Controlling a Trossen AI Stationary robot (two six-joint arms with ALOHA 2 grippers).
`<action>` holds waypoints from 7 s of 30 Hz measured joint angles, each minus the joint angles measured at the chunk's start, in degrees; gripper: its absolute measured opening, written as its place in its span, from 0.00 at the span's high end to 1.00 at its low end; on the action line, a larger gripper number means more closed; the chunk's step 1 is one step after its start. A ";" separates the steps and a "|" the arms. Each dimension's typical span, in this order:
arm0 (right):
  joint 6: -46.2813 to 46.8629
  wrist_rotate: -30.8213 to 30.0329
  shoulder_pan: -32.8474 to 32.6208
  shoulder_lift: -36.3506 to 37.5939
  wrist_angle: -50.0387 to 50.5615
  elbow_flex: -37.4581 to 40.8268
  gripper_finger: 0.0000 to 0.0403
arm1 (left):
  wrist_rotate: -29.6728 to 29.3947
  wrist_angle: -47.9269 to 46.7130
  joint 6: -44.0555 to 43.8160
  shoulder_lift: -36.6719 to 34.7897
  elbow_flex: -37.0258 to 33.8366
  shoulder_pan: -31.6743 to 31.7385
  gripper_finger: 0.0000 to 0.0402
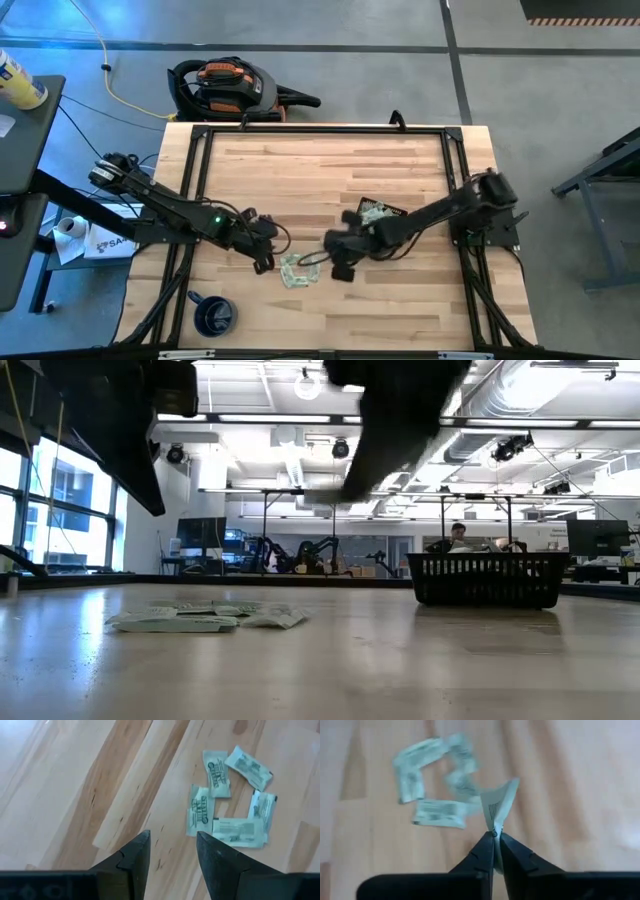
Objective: Pick and place Stevia / Truvia into bins
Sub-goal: Put the stevia packet into the black bin
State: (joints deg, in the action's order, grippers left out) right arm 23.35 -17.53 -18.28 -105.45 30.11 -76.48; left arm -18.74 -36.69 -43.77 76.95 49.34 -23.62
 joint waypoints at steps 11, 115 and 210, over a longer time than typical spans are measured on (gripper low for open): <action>16.77 -0.28 5.59 23.71 37.10 8.31 0.98 | 3.50 1.63 0.48 4.72 0.00 4.78 0.53; 15.52 16.29 7.25 28.41 -4.81 28.54 0.46 | 21.57 18.05 51.13 22.19 2.63 0.90 0.50; -3.39 0.66 3.40 20.57 15.98 8.78 0.46 | -4.66 32.72 13.66 29.03 0.63 -8.38 0.75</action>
State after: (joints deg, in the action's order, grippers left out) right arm 19.96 -16.86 -14.88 -84.88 46.08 -67.70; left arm -23.40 -3.97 -30.11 105.97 49.98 -32.00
